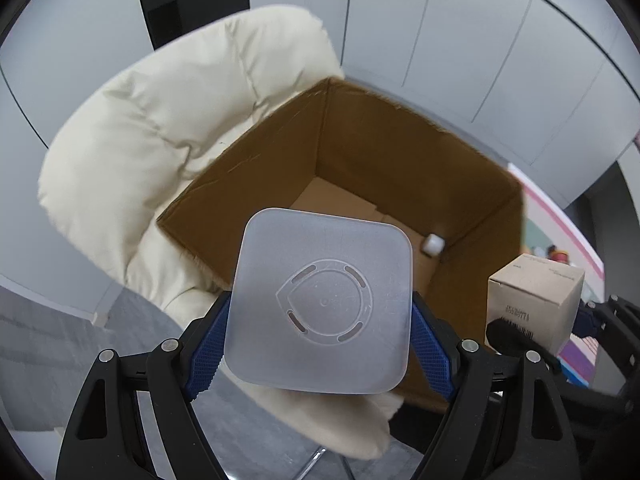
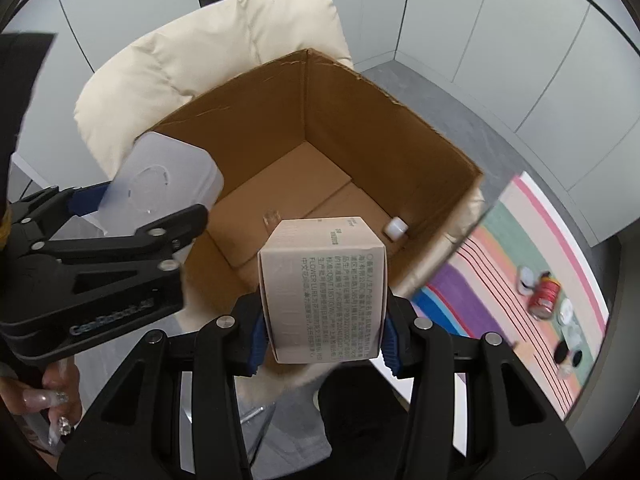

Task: Organize objects
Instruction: 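Carry the clear lid and cream box over the cardboard box with both tools, then open the left tool to drop the lid while the right tool drops the box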

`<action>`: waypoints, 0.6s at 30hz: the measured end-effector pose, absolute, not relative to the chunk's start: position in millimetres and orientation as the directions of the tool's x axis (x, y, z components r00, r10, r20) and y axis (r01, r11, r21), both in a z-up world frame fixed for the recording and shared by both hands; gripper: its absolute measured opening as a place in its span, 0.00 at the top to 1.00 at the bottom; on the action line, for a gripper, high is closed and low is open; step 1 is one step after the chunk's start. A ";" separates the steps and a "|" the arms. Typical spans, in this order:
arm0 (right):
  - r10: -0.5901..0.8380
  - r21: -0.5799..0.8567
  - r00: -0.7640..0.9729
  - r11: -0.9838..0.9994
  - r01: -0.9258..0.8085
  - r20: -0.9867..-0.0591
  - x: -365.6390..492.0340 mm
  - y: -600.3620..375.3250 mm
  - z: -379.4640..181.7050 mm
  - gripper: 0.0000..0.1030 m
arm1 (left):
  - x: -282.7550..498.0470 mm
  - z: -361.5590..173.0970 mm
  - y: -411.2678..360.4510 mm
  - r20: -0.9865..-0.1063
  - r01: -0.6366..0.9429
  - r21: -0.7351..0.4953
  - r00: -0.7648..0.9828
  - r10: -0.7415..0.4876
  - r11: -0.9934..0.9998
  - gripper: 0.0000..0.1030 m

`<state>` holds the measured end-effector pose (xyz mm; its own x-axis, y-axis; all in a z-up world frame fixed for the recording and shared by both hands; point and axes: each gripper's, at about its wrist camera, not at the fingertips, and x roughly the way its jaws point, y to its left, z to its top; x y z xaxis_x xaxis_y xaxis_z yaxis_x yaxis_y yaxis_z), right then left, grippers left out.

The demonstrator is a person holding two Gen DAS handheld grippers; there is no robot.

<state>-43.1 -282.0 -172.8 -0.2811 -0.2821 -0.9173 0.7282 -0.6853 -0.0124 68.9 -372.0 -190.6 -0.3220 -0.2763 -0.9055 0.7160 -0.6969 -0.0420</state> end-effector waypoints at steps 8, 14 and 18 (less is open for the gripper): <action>-0.228 -0.058 -0.309 -0.713 0.699 -0.923 -66.0 -289.5 -197.7 0.10 | 45.7 -207.4 -393.9 -0.919 0.729 0.001 -0.270 -0.288 -0.685 0.13; -0.266 -0.029 -0.304 -0.707 0.707 -0.915 -67.7 -281.7 -194.8 0.08 | 51.8 -195.8 -393.3 -0.898 0.718 -0.049 -0.337 -0.284 -0.694 0.05; -0.282 0.003 -0.290 -0.721 0.693 -0.914 -72.2 -272.9 -194.1 0.08 | 51.3 -190.1 -391.8 -0.893 0.708 -0.063 -0.355 -0.277 -0.703 0.05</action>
